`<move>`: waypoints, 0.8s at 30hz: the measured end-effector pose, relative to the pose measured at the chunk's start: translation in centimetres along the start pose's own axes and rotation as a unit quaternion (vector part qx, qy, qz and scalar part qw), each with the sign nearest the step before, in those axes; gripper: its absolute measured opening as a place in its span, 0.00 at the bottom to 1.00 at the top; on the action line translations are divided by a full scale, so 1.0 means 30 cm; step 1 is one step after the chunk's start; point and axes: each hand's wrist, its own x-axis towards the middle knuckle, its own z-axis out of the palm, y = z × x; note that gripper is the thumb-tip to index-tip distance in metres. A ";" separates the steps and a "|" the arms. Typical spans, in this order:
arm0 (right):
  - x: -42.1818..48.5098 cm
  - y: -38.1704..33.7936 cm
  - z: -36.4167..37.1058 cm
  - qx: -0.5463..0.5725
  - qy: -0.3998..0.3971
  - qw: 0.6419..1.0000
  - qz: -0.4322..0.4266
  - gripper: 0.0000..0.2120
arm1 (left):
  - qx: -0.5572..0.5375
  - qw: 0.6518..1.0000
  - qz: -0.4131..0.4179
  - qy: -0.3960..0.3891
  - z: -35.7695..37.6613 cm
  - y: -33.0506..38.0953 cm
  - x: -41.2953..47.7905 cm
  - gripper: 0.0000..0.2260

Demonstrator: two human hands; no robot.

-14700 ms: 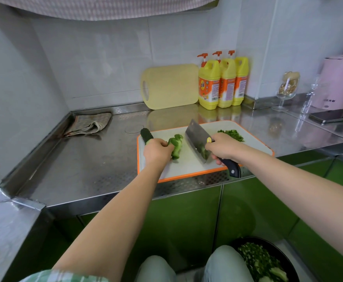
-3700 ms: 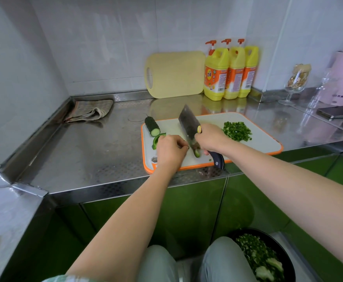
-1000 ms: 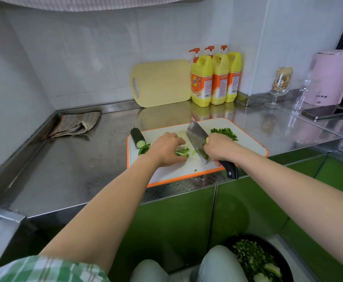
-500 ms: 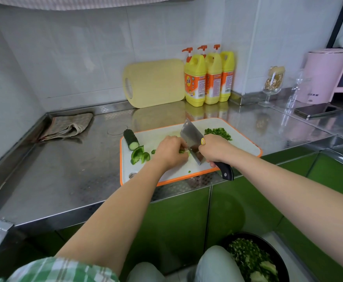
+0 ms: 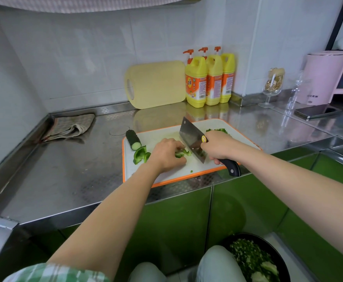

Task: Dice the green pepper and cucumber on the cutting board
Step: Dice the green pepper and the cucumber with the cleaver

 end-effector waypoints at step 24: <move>0.013 -0.041 0.005 -0.026 0.033 0.999 -0.001 0.07 | 0.006 0.995 -0.030 0.097 0.034 0.027 -0.011 0.08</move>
